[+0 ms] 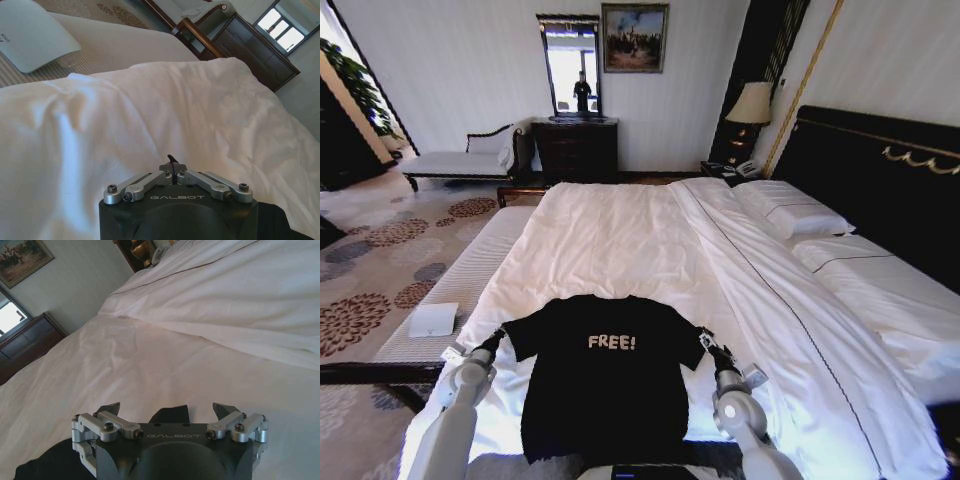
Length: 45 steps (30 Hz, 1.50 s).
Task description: Fold the clothes on the bed.
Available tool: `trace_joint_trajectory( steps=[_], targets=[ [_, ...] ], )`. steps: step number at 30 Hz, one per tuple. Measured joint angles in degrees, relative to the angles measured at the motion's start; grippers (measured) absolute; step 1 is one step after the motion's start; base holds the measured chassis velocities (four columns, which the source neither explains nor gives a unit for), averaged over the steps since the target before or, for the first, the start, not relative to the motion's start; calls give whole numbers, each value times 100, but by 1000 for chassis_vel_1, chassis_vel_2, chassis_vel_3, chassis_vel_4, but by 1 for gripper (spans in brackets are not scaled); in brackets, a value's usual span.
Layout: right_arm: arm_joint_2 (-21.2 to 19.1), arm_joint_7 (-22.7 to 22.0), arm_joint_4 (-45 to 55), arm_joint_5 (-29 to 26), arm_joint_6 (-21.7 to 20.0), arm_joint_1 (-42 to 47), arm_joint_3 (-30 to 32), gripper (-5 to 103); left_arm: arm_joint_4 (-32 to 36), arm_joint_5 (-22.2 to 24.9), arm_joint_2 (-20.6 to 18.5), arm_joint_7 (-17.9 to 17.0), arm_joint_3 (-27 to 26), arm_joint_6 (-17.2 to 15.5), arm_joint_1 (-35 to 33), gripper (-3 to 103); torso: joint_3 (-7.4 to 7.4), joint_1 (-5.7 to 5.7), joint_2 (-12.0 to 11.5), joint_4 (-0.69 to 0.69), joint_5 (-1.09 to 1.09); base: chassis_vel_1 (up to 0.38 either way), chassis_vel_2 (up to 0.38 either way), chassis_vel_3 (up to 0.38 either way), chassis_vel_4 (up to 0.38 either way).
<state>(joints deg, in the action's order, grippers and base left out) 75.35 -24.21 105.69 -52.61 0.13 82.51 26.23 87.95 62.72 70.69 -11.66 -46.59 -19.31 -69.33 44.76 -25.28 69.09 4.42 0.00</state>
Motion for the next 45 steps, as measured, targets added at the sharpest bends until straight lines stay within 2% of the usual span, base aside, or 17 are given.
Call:
trace_joint_trajectory(
  steps=[4,7,9,11,13,15,18,19,21,22,24,25,28,39,42,44,45],
  targets=[
    [-59,44,-61,-112,0,-84,8,100,65,-33,-2,-18,-36,15,-54,7,0,0,0,-1,1,0,0,0,0],
    [-144,175,-207,-365,-2,-222,-4,100,151,-104,-6,-84,-86,29,-166,23,0,0,0,0,1,0,0,0,0],
    [-173,235,-267,-499,-6,-275,-9,100,207,-164,-6,-98,-117,51,-248,23,0,0,0,0,1,0,0,0,0],
    [-223,394,-381,-780,-13,-373,-11,100,361,-194,6,-121,-192,75,-445,33,0,-1,0,0,1,0,0,0,0],
    [-265,639,-580,-967,4,-476,-2,100,712,-160,87,-148,-310,80,-799,44,0,-1,0,-1,0,0,0,0,0],
    [-286,774,-709,-1006,36,-529,12,100,952,-149,146,-148,-373,85,-1001,44,0,-1,0,-2,0,0,0,0,0],
    [-331,1145,-1040,-1191,110,-623,72,100,1868,-195,463,-92,-554,147,-1604,60,0,0,0,-2,2,0,0,0,0],
    [-331,1145,-1040,-1191,110,-623,72,100,1868,-195,463,-92,-554,147,-1604,60,0,0,0,-2,2,0,0,0,0],
    [-310,1521,-1192,-1265,202,-578,170,100,2394,-233,706,-65,-573,190,-1928,71,0,0,0,-3,2,0,0,0,0],
    [-272,1687,-1243,-1257,270,-518,230,100,2576,-235,798,-65,-547,204,-2026,71,0,0,0,-3,2,0,0,0,0],
    [-175,1975,-1301,-1189,420,-393,336,100,2852,-230,930,-67,-468,222,-2178,82,0,0,1,2,2,0,0,0,0],
    [-175,1975,-1301,-1189,420,-393,336,100,2852,-230,930,-67,-468,222,-2178,82,0,0,1,2,2,0,0,0,0],
    [-24,2299,-1328,-1069,589,-259,431,100,3119,-225,1072,-72,-433,290,-2444,97,-1,0,1,-1,2,0,0,0,0],
    [101,2840,-1515,-1062,634,-191,502,103,3524,-133,1141,-147,-430,297,-2596,100,0,0,1,0,0,0,0,0,0],
    [101,2825,-1595,-947,566,-233,454,93,3602,-112,1147,-173,-429,271,-2596,100,0,0,1,-1,0,0,0,0,0],
    [97,2819,-1615,-888,553,-235,439,93,3607,-110,1147,-179,-430,268,-2598,100,0,0,1,0,1,0,0,0,0],
    [94,2814,-1633,-846,545,-236,424,88,3608,-108,1147,-182,-430,265,-2598,100,0,0,0,0,0,0,0,0,0]
  ],
)
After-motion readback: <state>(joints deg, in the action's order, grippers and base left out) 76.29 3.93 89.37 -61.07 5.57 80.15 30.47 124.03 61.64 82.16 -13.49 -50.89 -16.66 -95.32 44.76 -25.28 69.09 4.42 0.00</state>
